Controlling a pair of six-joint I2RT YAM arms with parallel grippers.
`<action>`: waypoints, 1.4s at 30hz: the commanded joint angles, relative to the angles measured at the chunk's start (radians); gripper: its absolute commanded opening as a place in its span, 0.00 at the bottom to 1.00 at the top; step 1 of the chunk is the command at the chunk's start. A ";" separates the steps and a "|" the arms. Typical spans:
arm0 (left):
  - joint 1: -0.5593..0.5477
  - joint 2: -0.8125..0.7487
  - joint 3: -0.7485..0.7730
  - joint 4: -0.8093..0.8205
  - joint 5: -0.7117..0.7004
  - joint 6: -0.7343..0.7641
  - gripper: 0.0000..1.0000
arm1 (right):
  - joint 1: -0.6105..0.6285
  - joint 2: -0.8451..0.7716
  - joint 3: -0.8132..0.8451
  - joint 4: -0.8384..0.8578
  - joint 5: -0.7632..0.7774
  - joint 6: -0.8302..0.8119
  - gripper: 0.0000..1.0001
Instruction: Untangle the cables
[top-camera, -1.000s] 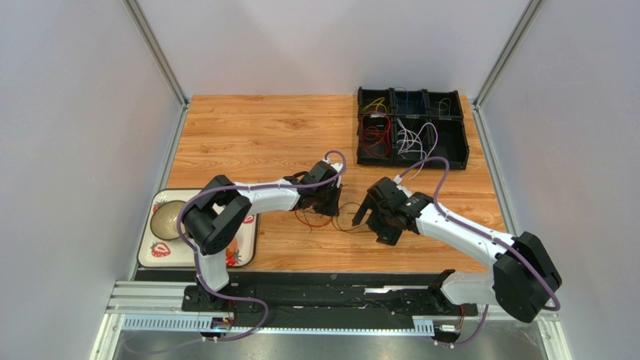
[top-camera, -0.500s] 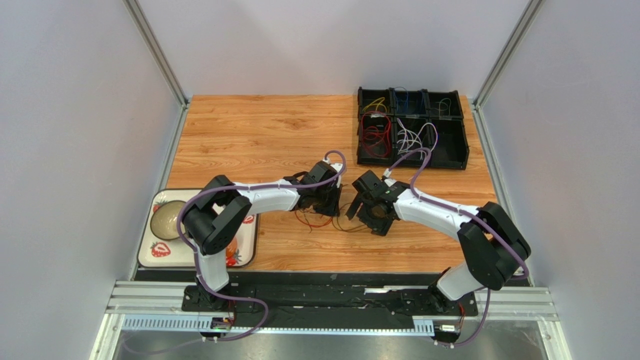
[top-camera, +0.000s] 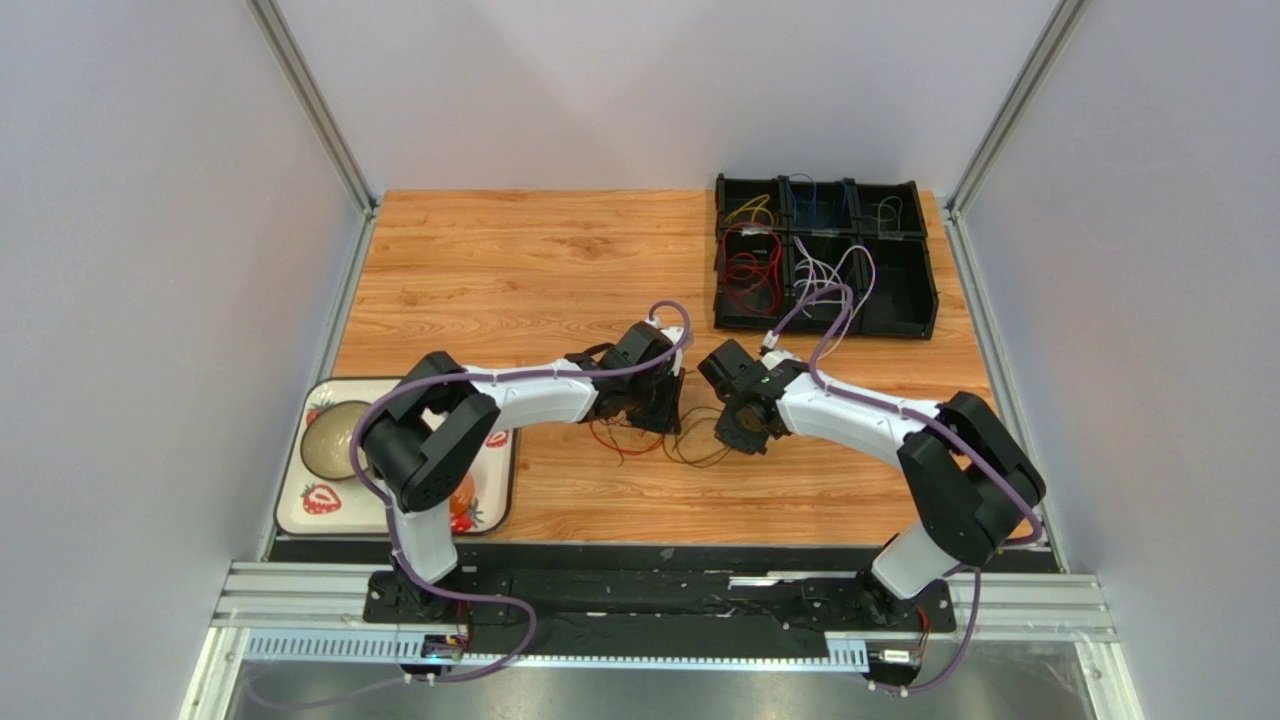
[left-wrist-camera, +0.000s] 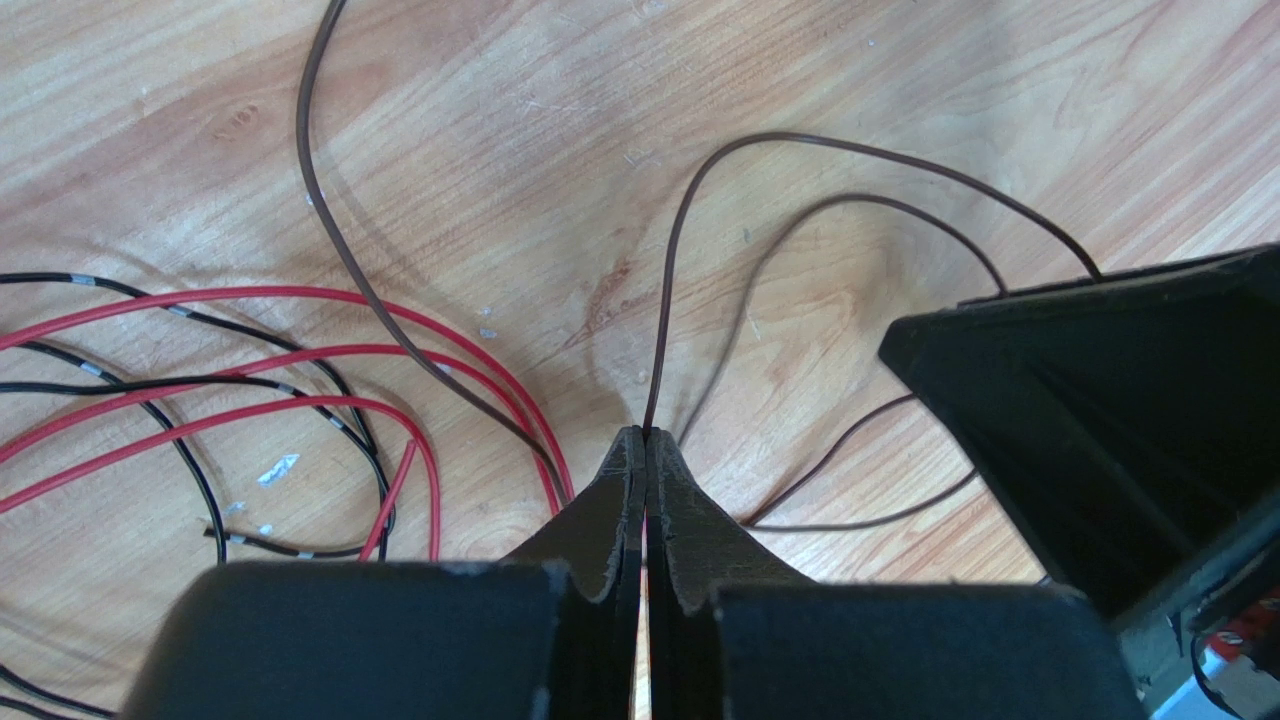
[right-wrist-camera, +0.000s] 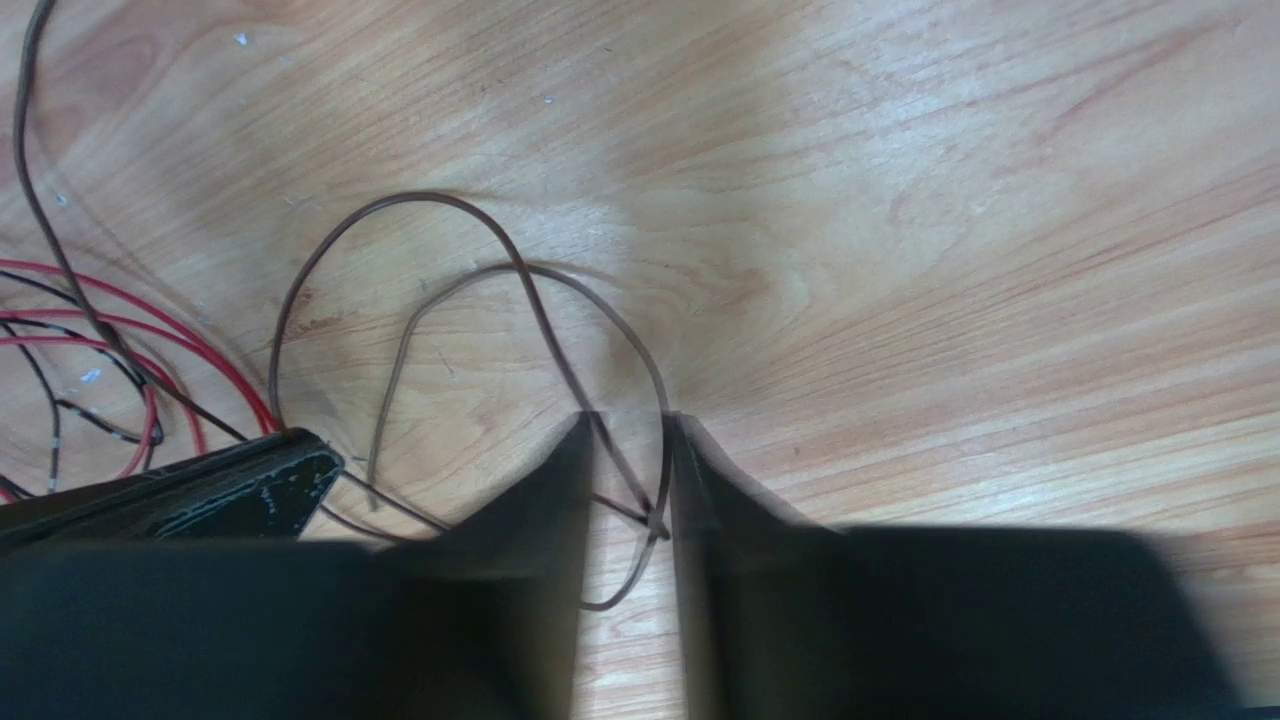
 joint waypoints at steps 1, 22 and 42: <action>0.004 -0.048 -0.005 0.021 0.014 -0.006 0.00 | 0.007 0.002 0.038 0.024 0.034 -0.037 0.07; 0.004 -0.474 0.036 -0.293 -0.066 0.062 0.96 | 0.039 -0.171 0.146 -0.006 0.088 -0.370 0.00; 0.007 -1.244 -0.016 -0.827 -0.571 0.207 0.96 | 0.006 -0.180 0.570 -0.119 0.413 -0.738 0.00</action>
